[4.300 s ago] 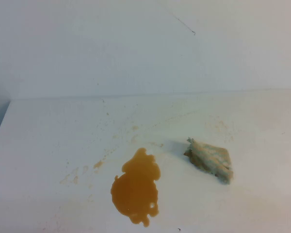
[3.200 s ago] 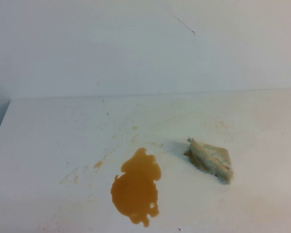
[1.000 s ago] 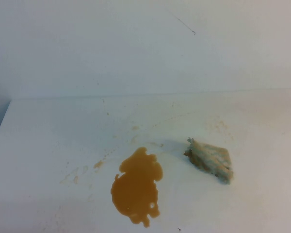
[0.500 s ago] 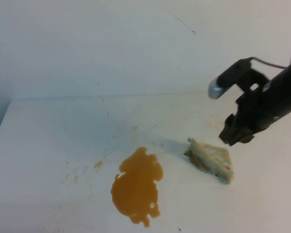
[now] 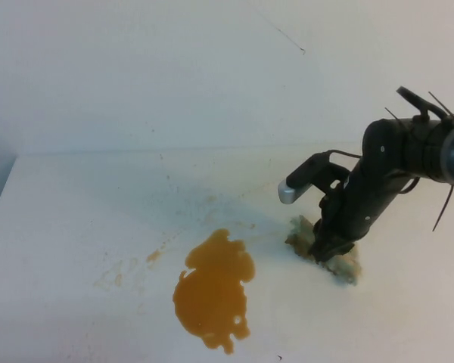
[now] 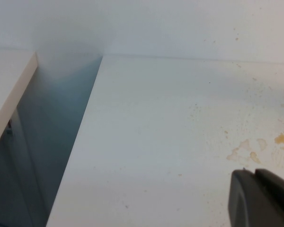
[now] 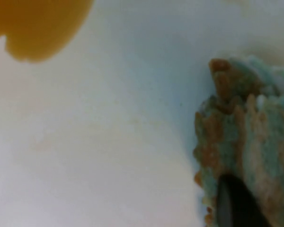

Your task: Wipe the table

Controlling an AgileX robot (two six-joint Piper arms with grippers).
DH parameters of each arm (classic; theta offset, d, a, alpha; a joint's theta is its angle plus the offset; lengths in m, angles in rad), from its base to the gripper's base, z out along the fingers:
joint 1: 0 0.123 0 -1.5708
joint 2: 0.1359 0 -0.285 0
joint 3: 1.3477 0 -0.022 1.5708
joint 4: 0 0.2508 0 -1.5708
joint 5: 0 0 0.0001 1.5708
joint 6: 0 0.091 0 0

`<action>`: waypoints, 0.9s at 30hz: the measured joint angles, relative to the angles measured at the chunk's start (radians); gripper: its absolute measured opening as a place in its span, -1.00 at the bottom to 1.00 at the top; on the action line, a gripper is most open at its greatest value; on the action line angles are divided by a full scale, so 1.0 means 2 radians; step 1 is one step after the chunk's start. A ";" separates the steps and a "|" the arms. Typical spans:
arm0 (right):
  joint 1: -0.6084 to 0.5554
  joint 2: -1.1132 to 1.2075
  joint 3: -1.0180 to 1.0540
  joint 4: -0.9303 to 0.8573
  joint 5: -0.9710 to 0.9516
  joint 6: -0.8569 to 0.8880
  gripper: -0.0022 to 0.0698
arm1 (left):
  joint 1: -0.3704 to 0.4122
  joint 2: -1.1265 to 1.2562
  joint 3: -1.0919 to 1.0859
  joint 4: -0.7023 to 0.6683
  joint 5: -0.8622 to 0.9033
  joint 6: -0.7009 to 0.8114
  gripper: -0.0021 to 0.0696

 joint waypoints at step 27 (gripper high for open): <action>0.084 0.009 -0.090 0.334 0.228 -0.216 -0.84 | 0.000 0.000 0.000 0.000 0.000 0.000 -0.94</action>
